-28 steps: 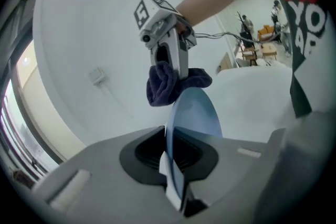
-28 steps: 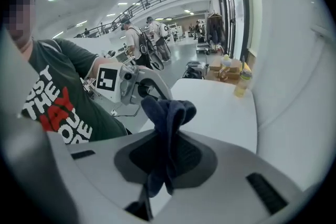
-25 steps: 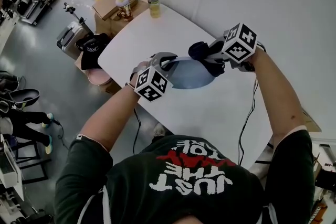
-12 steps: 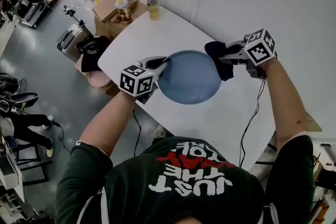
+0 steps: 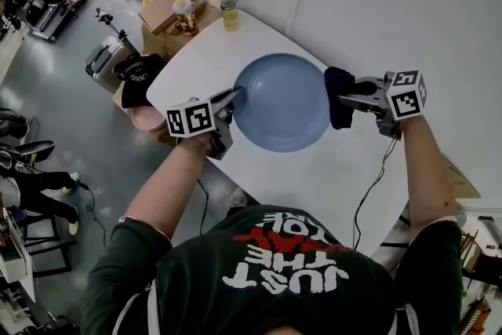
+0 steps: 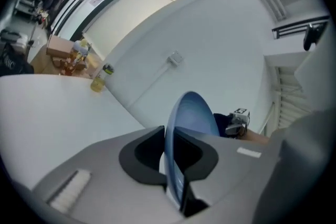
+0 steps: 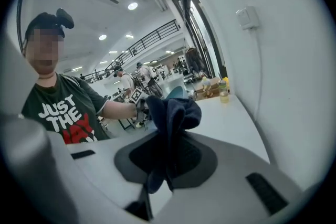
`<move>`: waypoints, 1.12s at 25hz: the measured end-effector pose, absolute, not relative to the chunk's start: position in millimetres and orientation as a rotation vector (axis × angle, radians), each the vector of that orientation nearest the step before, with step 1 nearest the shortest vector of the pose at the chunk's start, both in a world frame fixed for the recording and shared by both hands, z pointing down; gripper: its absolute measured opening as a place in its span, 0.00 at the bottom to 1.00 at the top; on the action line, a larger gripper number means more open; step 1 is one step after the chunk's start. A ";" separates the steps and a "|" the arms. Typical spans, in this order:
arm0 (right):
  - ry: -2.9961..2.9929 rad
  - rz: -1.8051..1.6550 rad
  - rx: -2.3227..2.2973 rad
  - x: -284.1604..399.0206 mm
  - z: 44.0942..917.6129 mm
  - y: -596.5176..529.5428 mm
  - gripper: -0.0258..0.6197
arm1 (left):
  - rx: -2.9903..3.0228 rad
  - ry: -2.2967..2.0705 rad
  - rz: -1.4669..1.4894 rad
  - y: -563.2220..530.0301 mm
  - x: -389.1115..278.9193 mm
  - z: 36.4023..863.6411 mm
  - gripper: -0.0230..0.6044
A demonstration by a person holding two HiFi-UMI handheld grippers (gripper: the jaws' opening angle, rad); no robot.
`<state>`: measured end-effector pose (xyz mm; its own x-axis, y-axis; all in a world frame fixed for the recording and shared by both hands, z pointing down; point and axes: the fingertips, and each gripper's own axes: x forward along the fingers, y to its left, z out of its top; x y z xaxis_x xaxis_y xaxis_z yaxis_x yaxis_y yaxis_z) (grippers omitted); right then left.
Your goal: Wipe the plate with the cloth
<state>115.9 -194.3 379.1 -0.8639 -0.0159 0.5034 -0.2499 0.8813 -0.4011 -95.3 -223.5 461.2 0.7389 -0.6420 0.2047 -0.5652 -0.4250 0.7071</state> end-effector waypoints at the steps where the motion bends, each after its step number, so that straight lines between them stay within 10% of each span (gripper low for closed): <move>1: -2.564 0.634 0.209 117.5 379.8 -191.2 0.11 | 2.099 -0.903 -0.154 -223.2 -96.6 463.1 0.08; 28: -3.194 0.366 0.500 65.0 333.9 -107.6 0.11 | 1.555 -0.794 -0.617 -221.1 -79.1 463.3 0.07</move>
